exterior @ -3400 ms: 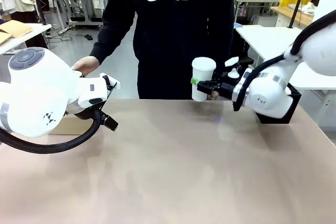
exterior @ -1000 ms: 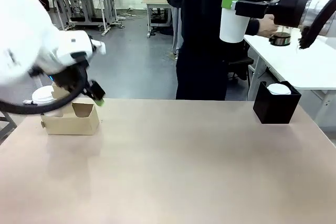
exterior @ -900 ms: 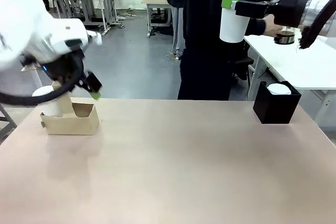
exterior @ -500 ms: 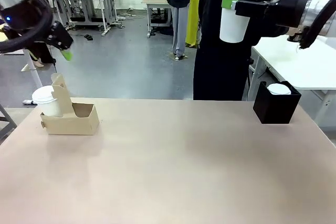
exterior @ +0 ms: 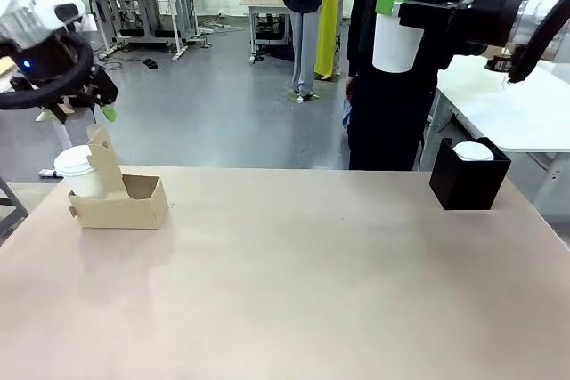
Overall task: Pour a drink into a cup and package it in a carrier.
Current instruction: Position the Cup Carrier in the center of the table.
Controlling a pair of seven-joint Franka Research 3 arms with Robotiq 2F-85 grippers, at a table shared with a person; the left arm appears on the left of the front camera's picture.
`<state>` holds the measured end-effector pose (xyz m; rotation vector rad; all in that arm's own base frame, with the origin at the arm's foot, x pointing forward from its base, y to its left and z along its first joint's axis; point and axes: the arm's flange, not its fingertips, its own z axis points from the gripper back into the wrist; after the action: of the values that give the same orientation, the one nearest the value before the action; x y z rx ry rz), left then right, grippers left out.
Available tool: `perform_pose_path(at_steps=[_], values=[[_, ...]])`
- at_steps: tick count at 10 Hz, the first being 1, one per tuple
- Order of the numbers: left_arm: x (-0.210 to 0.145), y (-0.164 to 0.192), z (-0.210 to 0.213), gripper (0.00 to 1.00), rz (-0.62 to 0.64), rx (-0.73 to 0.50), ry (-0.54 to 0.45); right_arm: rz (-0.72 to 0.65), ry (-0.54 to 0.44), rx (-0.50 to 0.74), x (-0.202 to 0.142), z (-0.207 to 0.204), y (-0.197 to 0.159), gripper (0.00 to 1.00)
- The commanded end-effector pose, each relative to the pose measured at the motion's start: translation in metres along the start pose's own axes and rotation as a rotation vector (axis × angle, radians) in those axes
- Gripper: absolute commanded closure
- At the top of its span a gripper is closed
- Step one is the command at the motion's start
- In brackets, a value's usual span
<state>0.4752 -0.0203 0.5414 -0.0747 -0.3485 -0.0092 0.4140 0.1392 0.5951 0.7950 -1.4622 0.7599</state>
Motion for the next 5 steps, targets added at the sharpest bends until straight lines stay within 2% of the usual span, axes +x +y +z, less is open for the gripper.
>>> perform_pose_path(at_steps=[1,5], values=[[0.004,-0.004,-0.017,0.0,0.0,0.009,0.004,0.001,-0.021,0.002,0.002,-0.002,0.0,0.2],[0.013,0.001,-0.046,0.0,0.009,0.053,0.021,0.001,-0.021,0.002,0.002,-0.002,0.0,0.2]])
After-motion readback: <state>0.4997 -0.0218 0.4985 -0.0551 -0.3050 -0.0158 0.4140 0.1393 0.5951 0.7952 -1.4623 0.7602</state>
